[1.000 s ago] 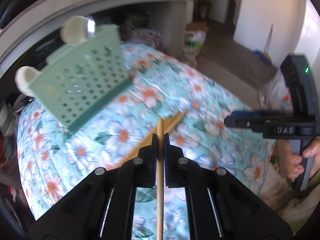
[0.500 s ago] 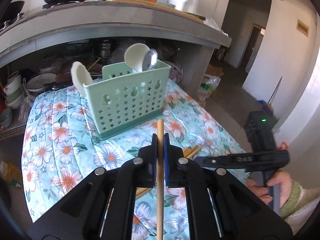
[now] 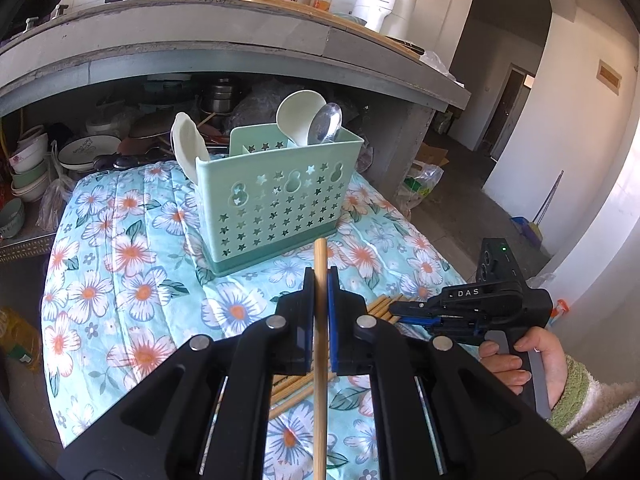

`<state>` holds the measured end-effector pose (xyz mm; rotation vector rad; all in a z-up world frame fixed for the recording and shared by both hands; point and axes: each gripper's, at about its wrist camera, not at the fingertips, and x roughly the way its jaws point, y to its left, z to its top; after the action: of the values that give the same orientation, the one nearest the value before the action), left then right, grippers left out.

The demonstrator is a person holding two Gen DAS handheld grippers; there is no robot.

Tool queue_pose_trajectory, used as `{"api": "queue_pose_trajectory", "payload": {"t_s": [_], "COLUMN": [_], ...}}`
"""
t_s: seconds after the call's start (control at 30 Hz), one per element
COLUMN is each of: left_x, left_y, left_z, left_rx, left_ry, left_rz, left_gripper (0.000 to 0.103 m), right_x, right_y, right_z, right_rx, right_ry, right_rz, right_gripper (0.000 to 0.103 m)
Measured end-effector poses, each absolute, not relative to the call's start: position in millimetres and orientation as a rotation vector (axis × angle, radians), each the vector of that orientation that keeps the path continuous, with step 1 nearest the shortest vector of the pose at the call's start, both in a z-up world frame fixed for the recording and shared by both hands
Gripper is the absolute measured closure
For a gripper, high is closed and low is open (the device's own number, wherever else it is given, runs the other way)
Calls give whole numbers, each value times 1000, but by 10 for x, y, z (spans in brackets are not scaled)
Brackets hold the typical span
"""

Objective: Organize utensils
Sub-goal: 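Lift the chopstick with the left gripper while the right gripper grasps another chopstick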

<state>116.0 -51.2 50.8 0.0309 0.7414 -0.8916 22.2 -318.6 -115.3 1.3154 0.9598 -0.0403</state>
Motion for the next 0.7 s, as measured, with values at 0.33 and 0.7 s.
{"api": "queue_pose_trajectory", "payload": {"t_s": [0.33, 0.7], "left_x": [1075, 1176], "left_y": [-480, -418], "left_z": [541, 1182], "left_rx": [25, -68], "left_ry": [732, 537], "left_rz": [-894, -913], "left_gripper": [98, 98], "right_x": [-61, -118], "right_y": [-3215, -3280], "right_z": [-818, 232], "right_rx": [1229, 933], "right_ry": [881, 688], "right_rz": [-9, 53], "right_gripper": [92, 97]}}
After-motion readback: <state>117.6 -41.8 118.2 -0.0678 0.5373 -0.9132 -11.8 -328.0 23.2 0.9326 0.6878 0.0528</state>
